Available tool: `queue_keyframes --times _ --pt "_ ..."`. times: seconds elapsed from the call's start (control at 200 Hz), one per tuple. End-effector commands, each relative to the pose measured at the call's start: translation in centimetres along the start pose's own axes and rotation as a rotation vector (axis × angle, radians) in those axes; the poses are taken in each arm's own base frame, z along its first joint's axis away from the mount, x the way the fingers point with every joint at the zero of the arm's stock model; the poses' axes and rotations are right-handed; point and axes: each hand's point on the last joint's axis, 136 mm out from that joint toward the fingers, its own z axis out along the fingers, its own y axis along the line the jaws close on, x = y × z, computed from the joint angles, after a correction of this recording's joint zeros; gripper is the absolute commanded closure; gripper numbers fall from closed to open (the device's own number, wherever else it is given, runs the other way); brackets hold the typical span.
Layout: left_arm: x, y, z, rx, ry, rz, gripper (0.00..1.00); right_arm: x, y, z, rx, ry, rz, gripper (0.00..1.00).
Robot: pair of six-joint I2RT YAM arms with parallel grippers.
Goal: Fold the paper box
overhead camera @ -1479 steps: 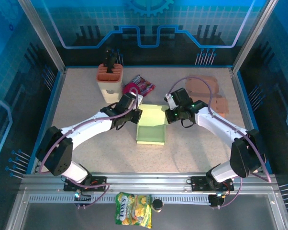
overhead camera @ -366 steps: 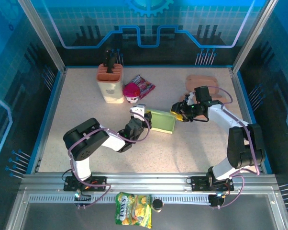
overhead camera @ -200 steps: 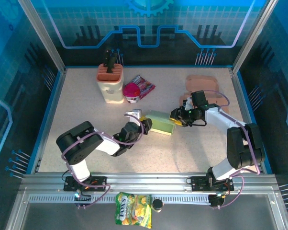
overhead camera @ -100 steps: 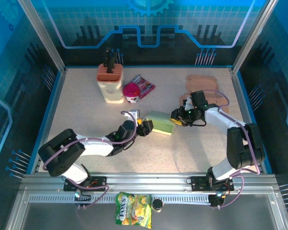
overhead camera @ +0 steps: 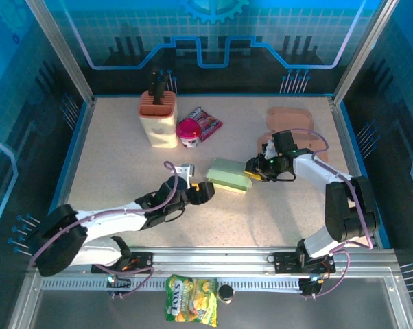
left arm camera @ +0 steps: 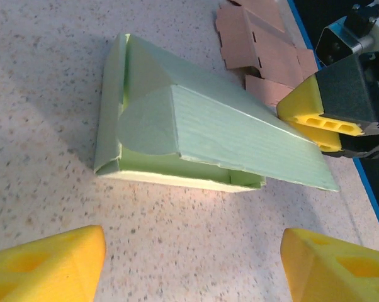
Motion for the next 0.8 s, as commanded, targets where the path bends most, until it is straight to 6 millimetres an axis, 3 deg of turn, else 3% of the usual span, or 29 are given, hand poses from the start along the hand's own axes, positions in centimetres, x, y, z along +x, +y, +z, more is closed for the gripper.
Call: queue_keyframes --times 0.0,0.22,0.465,0.645,0.795 --pt "0.4 0.3 -1.4 -0.102 0.093 -0.021 0.26 0.5 0.2 -0.4 0.029 0.008 -0.044 0.65" --pt "-3.5 0.9 -1.9 -0.168 0.082 -0.037 0.24 0.7 -0.3 -0.9 0.072 0.01 -0.067 0.56" --pt "-7.4 1.1 2.1 -0.166 0.133 0.005 0.24 0.8 -0.8 0.5 0.099 0.048 -0.084 0.48" --pt "-6.9 1.8 6.2 -0.199 0.228 0.054 0.26 1.3 -1.3 1.9 0.129 0.075 -0.095 0.45" --pt "-6.0 2.7 8.0 -0.208 0.263 0.061 0.26 1.6 -2.2 2.6 0.152 0.088 -0.096 0.48"
